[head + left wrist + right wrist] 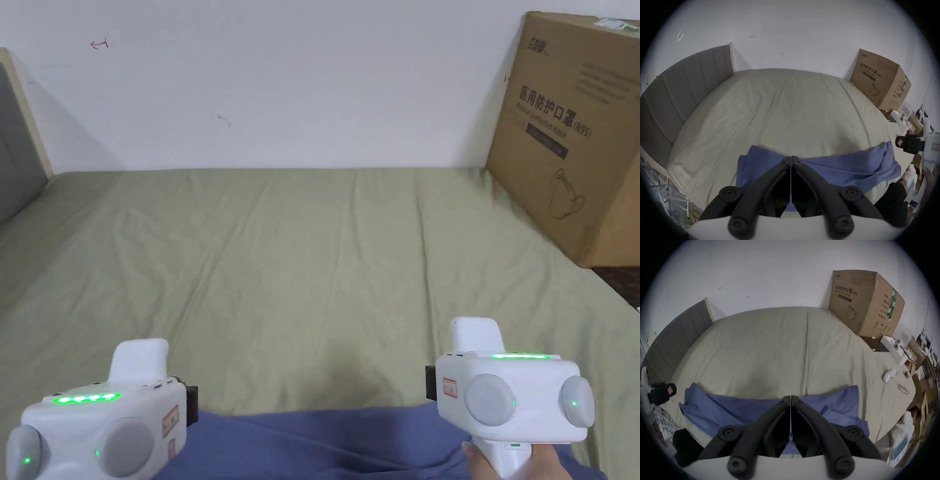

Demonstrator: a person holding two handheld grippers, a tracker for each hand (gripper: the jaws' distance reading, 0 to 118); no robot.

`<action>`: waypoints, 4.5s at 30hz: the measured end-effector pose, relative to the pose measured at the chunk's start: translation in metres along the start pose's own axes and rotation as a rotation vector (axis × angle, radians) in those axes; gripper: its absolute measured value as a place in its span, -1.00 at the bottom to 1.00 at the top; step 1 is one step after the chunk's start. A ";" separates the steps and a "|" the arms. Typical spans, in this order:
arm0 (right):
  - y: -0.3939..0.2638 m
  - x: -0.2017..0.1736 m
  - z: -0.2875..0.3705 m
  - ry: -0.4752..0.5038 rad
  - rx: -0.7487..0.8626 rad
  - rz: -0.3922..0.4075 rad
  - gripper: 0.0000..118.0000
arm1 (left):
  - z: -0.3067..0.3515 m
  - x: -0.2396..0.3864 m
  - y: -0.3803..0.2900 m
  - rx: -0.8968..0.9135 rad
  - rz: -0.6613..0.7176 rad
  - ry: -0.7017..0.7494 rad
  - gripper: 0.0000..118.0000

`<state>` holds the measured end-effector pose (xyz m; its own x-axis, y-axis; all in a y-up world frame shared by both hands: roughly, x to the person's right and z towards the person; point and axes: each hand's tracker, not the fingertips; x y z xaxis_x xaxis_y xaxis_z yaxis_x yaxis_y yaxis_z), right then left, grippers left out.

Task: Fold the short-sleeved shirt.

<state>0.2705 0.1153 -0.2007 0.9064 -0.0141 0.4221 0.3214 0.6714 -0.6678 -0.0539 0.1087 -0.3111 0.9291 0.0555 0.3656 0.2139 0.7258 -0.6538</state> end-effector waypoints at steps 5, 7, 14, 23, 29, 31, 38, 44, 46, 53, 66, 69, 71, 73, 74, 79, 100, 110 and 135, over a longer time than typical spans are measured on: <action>0.005 -0.014 -0.009 -0.038 -0.019 0.002 -0.99 | -0.010 -0.027 0.008 -0.027 0.025 -0.034 -1.00; 0.007 -0.024 -0.012 -0.036 -0.017 0.007 -0.99 | -0.019 -0.062 0.013 -0.062 0.087 -0.126 -1.00; 0.015 -0.051 -0.030 0.000 -0.045 0.052 -0.99 | -0.061 -0.199 -0.012 -0.200 0.478 -0.561 -0.99; 0.019 -0.059 -0.046 0.023 -0.100 0.074 -0.99 | -0.098 -0.246 -0.057 -0.283 0.646 -0.738 0.11; 0.024 -0.045 -0.050 0.027 -0.140 0.041 -0.99 | -0.116 -0.241 -0.076 -0.288 0.765 -0.819 1.00; 0.025 -0.043 -0.050 0.019 -0.143 0.036 -0.99 | -0.140 -0.247 -0.072 -0.289 0.781 -0.894 1.00; 0.028 -0.045 -0.053 0.018 -0.159 0.041 -0.99 | -0.167 -0.198 -0.061 -0.439 0.704 -1.043 1.00; 0.022 -0.056 -0.060 0.058 -0.187 0.055 -0.99 | -0.195 -0.201 -0.071 -0.587 0.661 -0.681 -0.89; 0.020 -0.056 -0.061 0.068 -0.194 0.050 -0.99 | -0.191 -0.203 -0.070 -0.469 0.720 -0.795 -0.89; 0.019 -0.046 -0.061 0.087 -0.186 0.027 -0.99 | -0.105 -0.167 -0.015 -0.322 0.284 -0.424 -0.89; 0.004 -0.018 -0.046 0.153 -0.170 -0.056 -0.99 | -0.043 -0.050 0.022 -0.287 0.065 -0.246 -0.88; 0.001 -0.008 -0.042 0.164 -0.165 -0.087 -0.99 | -0.062 0.002 0.025 -0.345 0.048 -0.330 -0.88; -0.002 -0.002 -0.039 0.162 -0.161 -0.099 -0.99 | -0.077 0.036 0.024 -0.395 0.028 -0.364 -0.84; -0.005 0.004 -0.039 0.157 -0.162 -0.105 -0.99 | -0.088 0.064 0.019 -0.423 0.020 -0.375 -0.57; -0.006 0.007 -0.039 0.156 -0.164 -0.108 -0.99 | -0.093 0.075 0.018 -0.438 0.014 -0.397 -0.27; -0.010 0.016 -0.042 0.160 -0.178 -0.128 -0.99 | -0.102 0.101 0.010 -0.483 0.090 -0.537 0.97; -0.004 0.013 -0.062 0.033 -0.149 -0.041 -0.99 | -0.128 0.099 -0.022 -0.518 -0.059 -0.478 -0.97; -0.003 0.019 -0.066 0.100 -0.181 -0.095 -0.99 | -0.147 0.134 -0.037 -0.687 0.206 -0.817 -0.97; 0.005 -0.005 -0.071 0.114 -0.212 -0.015 -0.99 | -0.168 -0.119 -0.069 -0.411 0.766 -1.016 1.00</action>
<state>0.2867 0.0665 -0.2498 0.9222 -0.1148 0.3692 0.3748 0.5003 -0.7805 -0.1284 -0.0633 -0.4207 0.2584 0.9656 0.0297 -0.0151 0.0348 -0.9993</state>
